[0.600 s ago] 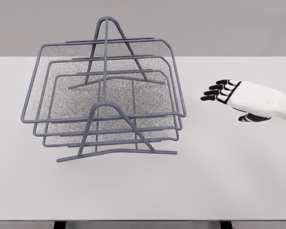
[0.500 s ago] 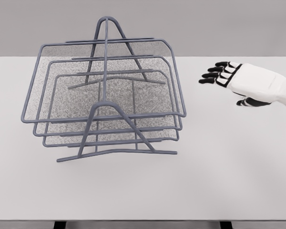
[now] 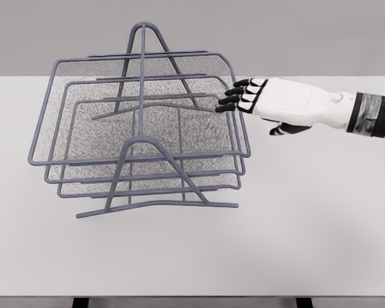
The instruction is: Pull out the upper folder box with right arm
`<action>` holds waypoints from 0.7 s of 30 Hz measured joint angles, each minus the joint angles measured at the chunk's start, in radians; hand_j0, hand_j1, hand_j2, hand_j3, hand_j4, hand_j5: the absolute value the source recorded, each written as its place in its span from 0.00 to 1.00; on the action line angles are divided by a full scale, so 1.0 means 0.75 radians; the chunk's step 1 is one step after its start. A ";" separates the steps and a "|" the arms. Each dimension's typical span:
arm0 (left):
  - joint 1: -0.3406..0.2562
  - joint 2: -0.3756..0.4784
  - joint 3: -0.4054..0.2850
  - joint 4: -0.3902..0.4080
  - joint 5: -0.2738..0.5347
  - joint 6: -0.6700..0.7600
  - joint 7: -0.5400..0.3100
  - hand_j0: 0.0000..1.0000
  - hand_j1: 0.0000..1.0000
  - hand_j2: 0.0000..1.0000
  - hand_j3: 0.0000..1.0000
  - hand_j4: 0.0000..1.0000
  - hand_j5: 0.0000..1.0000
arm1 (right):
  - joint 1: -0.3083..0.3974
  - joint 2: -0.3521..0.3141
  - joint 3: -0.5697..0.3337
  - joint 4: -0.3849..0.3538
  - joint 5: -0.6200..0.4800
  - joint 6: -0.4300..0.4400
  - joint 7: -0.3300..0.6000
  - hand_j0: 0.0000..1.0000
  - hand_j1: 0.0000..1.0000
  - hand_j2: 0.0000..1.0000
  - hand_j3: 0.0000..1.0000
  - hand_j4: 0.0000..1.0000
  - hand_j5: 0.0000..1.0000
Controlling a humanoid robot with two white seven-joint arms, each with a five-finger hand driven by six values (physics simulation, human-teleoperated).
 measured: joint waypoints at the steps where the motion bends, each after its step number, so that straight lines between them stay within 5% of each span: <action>1: 0.000 0.000 0.000 0.000 0.000 0.000 0.000 1.00 1.00 1.00 1.00 1.00 1.00 | 0.000 -0.010 0.015 0.000 0.001 0.000 0.000 1.00 1.00 1.00 1.00 1.00 1.00; 21: 0.000 0.000 0.000 0.000 0.000 0.000 0.000 1.00 1.00 1.00 1.00 1.00 1.00 | 0.043 -0.207 0.084 -0.007 -0.078 0.013 -0.006 1.00 1.00 1.00 1.00 1.00 1.00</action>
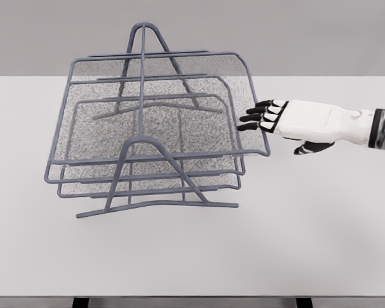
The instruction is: Pull out the upper folder box with right arm
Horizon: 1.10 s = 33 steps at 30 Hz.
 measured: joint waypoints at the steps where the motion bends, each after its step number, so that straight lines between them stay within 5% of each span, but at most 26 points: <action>1: 0.000 0.000 0.000 0.000 0.000 0.000 0.000 1.00 1.00 1.00 1.00 1.00 1.00 | 0.002 -0.011 -0.001 -0.001 -0.003 0.001 0.000 1.00 1.00 1.00 1.00 1.00 1.00; 33: 0.000 0.000 0.000 0.000 0.000 0.000 0.000 1.00 1.00 1.00 1.00 1.00 1.00 | 0.000 -0.254 -0.074 0.007 -0.045 -0.009 0.006 1.00 1.00 1.00 1.00 1.00 1.00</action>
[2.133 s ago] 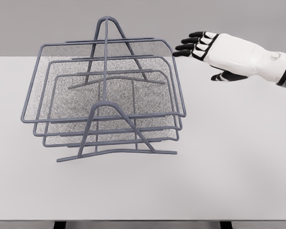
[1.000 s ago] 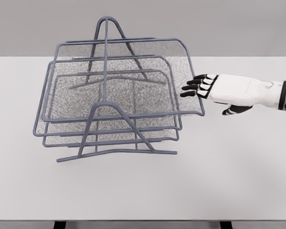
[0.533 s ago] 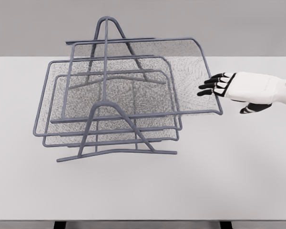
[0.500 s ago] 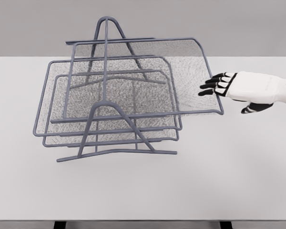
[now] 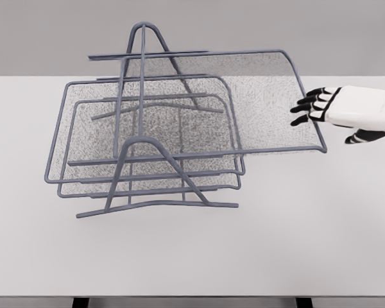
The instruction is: Pull out the upper folder box with right arm
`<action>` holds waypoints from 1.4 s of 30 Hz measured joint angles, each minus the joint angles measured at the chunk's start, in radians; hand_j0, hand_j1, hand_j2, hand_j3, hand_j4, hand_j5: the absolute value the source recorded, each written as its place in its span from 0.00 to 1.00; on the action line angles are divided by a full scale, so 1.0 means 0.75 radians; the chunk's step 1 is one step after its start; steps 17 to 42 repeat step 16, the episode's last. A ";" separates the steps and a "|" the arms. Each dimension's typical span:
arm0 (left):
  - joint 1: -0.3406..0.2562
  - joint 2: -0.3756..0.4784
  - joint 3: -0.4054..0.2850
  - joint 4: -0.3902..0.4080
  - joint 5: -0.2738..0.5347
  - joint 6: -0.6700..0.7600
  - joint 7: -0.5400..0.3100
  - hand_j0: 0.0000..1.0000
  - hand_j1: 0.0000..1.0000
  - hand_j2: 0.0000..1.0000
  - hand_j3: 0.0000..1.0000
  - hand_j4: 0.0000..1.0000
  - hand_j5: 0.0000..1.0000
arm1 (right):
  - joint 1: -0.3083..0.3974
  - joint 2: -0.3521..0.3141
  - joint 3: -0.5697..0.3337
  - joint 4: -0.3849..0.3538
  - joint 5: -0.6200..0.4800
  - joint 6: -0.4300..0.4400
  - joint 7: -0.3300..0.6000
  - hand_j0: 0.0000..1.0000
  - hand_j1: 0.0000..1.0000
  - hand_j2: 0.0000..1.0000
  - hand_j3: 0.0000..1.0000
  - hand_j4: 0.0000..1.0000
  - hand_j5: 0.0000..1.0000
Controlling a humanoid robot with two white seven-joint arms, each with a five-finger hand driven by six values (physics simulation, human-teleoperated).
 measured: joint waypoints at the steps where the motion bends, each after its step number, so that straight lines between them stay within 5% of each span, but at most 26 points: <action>1: 0.000 0.000 0.000 0.000 0.000 0.000 0.000 1.00 1.00 1.00 1.00 1.00 1.00 | 0.000 -0.001 -0.011 0.000 -0.009 -0.001 0.000 1.00 1.00 1.00 1.00 1.00 1.00; 42: 0.000 0.000 0.000 0.000 0.000 0.000 0.000 1.00 1.00 1.00 1.00 1.00 1.00 | -0.008 -0.011 -0.081 -0.005 -0.079 -0.004 0.000 1.00 1.00 1.00 1.00 1.00 1.00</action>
